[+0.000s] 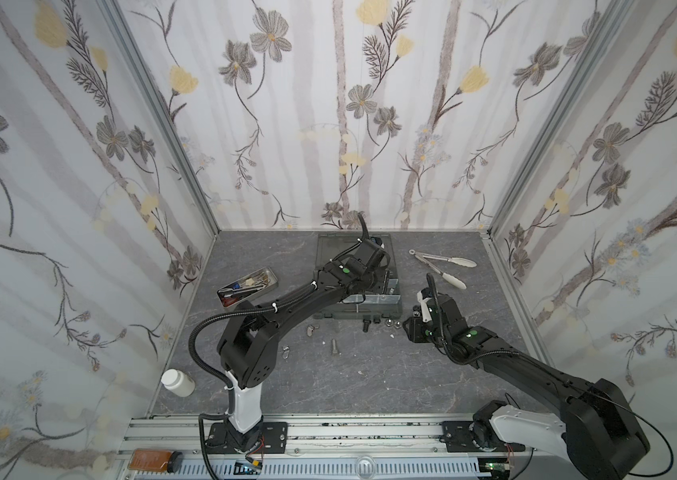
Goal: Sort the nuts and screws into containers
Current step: 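Release the nut into a compartment while the right gripper reaches toward the nuts, then grasp a silver nut beside the box with the right gripper while the left arm approaches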
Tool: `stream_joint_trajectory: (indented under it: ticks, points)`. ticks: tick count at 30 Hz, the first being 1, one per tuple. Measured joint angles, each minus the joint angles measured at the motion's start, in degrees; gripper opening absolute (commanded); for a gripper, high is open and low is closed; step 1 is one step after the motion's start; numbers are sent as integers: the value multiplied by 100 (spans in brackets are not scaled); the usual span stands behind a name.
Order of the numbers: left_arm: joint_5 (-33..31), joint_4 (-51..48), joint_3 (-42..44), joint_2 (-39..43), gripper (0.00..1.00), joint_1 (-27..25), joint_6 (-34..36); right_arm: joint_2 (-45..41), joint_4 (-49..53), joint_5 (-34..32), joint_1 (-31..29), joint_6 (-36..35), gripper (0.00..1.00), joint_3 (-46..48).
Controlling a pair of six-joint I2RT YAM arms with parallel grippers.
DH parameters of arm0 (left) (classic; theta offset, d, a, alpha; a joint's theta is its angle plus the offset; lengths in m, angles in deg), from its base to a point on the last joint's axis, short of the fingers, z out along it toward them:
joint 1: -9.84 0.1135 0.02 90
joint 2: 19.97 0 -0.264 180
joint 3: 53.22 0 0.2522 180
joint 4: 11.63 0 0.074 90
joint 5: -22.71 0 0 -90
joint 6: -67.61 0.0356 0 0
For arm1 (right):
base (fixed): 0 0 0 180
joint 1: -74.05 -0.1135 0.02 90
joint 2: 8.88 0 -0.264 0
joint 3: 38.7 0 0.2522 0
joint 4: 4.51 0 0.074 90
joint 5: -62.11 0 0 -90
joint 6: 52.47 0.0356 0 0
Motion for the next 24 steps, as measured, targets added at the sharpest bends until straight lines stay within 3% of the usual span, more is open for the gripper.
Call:
stream_joint_trajectory:
  ticks: [13,24]
  points:
    - [-262,826,2162,1912,72,7,-273,855,7,-238,-90,-2,49,-334]
    - [-413,1156,2809,2459,75,15,-398,1585,-140,-372,-92,-9,37,-658]
